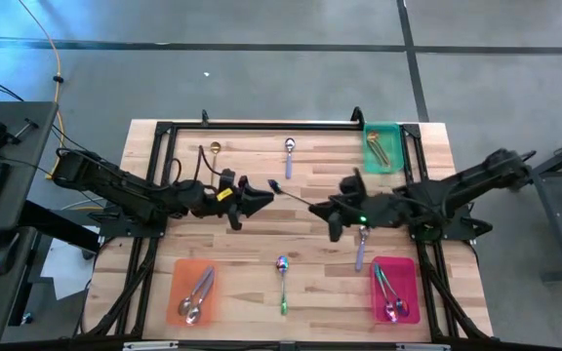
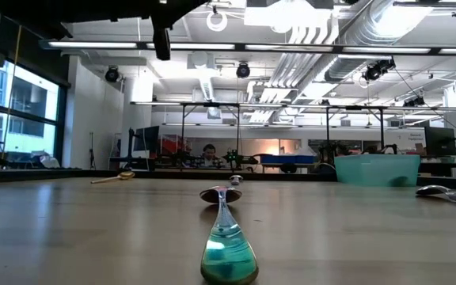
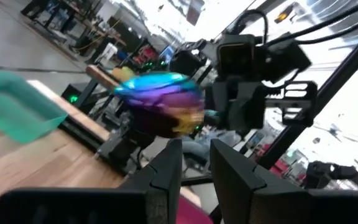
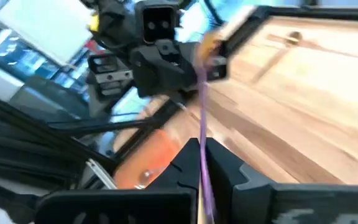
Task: Sort silverware by color (type)
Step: Put the blue spoon into the red bin
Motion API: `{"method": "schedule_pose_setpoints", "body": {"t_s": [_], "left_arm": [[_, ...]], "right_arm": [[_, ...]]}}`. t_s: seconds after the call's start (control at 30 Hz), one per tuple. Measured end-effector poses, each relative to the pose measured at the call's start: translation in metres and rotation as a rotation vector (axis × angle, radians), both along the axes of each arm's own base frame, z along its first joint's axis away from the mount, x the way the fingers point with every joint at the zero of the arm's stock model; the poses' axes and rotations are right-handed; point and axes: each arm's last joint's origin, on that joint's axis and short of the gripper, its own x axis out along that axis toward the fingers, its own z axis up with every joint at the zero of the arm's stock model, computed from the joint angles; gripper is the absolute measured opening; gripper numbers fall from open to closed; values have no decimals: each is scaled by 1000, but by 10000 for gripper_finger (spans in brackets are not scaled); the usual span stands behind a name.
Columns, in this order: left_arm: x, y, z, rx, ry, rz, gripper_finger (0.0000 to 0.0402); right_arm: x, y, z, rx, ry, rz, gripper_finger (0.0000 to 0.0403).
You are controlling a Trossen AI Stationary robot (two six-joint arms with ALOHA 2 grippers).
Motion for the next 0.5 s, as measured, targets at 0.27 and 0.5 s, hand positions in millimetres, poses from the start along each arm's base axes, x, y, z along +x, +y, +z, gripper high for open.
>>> {"method": "schedule_pose_setpoints", "body": {"t_s": [0.27, 0.5], "left_arm": [[1, -5, -7, 14, 70, -33, 74], [1, -9, -14, 6, 144, -52, 74]], "right_arm": [[-55, 34, -6, 102, 120, -54, 0], [-109, 68, -28, 253, 428, 41, 0]]}}
